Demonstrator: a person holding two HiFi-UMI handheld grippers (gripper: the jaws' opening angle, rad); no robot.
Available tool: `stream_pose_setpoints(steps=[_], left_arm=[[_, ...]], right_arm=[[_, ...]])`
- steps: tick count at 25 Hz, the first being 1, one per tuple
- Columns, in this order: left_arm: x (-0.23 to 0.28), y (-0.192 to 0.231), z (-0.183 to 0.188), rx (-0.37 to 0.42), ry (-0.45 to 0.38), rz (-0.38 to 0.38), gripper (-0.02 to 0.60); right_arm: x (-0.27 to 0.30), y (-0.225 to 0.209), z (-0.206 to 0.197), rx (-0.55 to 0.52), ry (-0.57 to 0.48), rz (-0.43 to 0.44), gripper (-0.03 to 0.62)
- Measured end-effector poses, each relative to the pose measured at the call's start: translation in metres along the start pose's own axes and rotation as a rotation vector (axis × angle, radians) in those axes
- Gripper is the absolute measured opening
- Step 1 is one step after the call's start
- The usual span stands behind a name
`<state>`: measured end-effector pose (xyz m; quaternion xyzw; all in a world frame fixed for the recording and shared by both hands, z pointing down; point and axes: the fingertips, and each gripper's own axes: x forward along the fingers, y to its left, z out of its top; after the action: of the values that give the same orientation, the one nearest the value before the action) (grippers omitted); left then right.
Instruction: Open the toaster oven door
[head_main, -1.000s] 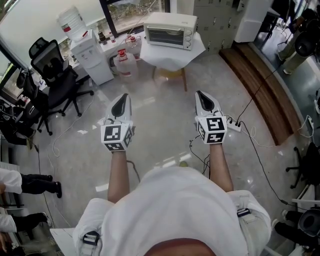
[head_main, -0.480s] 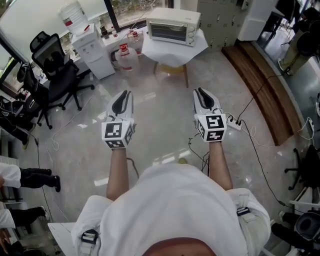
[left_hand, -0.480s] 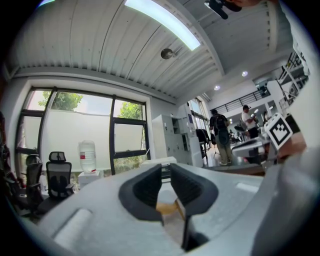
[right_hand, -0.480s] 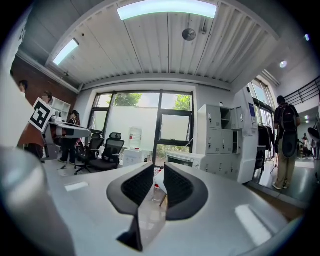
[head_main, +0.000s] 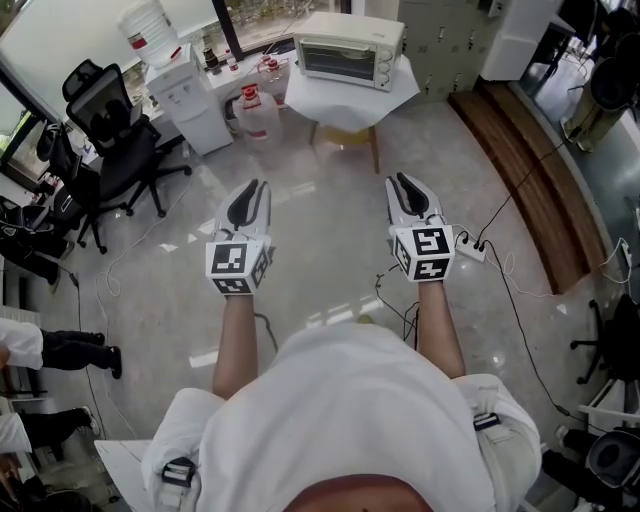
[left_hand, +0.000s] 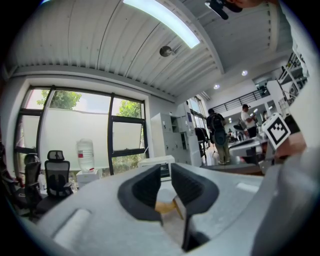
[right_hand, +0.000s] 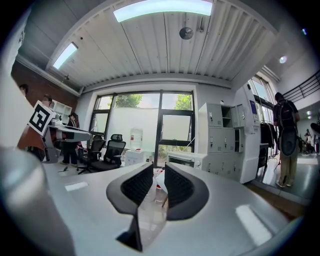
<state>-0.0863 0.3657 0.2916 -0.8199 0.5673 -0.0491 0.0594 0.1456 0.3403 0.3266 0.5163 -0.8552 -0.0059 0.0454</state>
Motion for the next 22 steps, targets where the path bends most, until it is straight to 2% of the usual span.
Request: stream_pose_setpoints(steps=[9,22], left_arm=[[0.032,-0.019,0.004,0.009,0.005,0.007,0.063],[0.100,-0.070,0.003,0.025,0.016,0.005,0.063]], right_arm=[[0.010,-0.033,-0.002,0.006,-0.010,0.022,0.057],[0.024,-0.110,-0.019,0.011,-0.005,0.062,0.057]])
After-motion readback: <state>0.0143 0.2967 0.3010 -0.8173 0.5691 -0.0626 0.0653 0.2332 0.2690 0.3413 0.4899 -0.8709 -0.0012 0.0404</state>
